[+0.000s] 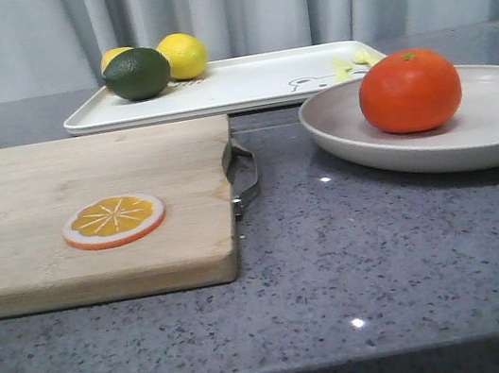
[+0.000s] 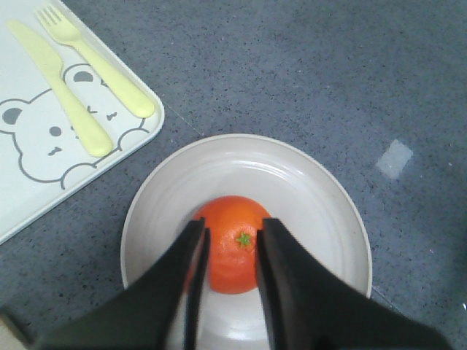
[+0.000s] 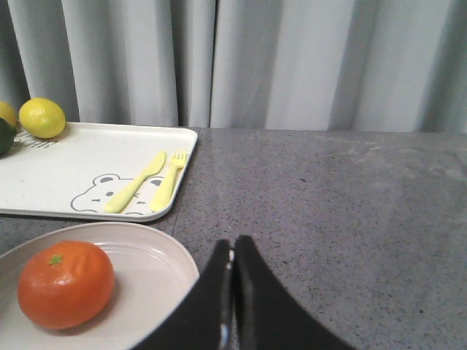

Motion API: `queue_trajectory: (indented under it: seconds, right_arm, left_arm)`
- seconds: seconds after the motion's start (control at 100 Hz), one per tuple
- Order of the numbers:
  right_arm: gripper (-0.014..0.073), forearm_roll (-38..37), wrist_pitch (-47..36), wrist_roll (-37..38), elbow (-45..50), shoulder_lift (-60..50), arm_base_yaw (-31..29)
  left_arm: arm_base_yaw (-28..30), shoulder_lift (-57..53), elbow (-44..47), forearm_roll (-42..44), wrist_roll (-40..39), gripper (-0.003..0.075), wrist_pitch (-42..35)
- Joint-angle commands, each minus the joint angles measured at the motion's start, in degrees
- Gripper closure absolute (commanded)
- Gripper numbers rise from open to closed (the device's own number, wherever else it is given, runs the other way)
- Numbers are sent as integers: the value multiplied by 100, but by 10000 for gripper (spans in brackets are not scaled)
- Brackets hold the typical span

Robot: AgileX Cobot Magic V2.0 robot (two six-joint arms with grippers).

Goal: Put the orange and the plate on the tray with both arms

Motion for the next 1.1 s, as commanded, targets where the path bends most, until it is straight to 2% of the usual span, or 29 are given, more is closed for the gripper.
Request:
queue_trajectory:
  seconds: [0.0,0.06,0.68,0.84,1.09]
  right_arm:
    - [650,-15,-421,-13,-210,82,-5]
    - [650,-15,-421,-13,-210,82,-5]
    - [650,-15,-421,-13,-210,82,-5]
    - [650,-15,-421,-13,-210,82,-5]
    - [650,-15,-421,-13,-210,82,-5]
  left_arm:
    - [12,-565,97,-2,20,696,-358]
    - [12,-743,305,-2,20,741,-434]
    - [12,-3331,3332,142,168,740,-1913]
    - [12,-4120,4110,411,168,740,-2271]
    - [12,-5258,5098,520,168,740,-2503]
